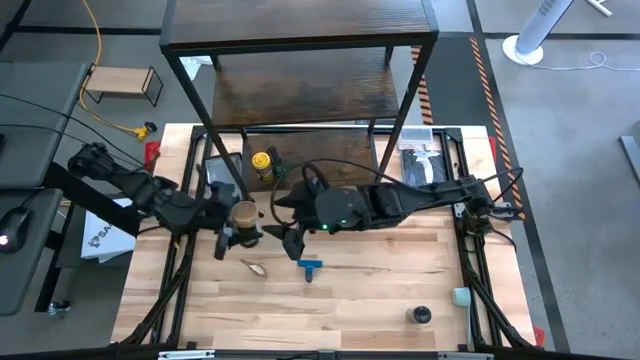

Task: Shelf spices
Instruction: Put the brown seasoning bottle on the shelf

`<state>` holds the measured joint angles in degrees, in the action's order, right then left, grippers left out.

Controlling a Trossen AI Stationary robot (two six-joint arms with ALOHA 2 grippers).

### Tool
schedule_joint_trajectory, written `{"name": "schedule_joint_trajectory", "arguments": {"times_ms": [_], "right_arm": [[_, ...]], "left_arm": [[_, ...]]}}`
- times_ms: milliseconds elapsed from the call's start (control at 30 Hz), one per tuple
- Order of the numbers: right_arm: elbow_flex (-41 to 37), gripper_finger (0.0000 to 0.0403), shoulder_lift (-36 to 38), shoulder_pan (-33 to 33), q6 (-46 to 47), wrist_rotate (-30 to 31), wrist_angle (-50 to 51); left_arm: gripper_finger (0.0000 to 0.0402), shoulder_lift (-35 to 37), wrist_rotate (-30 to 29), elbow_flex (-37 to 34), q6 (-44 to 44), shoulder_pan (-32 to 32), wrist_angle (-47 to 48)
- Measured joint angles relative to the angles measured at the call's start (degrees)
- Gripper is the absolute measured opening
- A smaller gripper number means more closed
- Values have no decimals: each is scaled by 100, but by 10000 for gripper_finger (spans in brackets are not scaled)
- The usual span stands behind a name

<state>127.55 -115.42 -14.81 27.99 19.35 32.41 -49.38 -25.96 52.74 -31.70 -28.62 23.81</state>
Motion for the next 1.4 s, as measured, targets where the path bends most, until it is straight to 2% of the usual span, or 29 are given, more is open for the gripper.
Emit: {"name": "schedule_joint_trajectory", "arguments": {"times_ms": [200,300,433,633,867,1267,1400], "right_arm": [[-3,329,-47,-37,-16,503,-292],[-1,329,-36,4,-99,560,-643],[-1,329,-80,72,-101,244,-877],[-3,329,-136,92,-105,48,-890],[-3,330,-170,130,-260,8,-1136],[-1,329,-157,166,-431,-303,-1224],[-1,316,-157,167,-474,-426,-1224]], "left_arm": [[255,-510,-413,307,618,0,-301],[255,-667,-510,530,1030,2,-445],[255,-874,-472,820,1479,100,-434],[255,-993,-449,1118,1687,226,-457],[255,-1016,-42,1122,1698,365,-643],[255,-1163,258,1115,1831,391,-1181],[255,-1161,263,1115,1831,391,-1226]]}}
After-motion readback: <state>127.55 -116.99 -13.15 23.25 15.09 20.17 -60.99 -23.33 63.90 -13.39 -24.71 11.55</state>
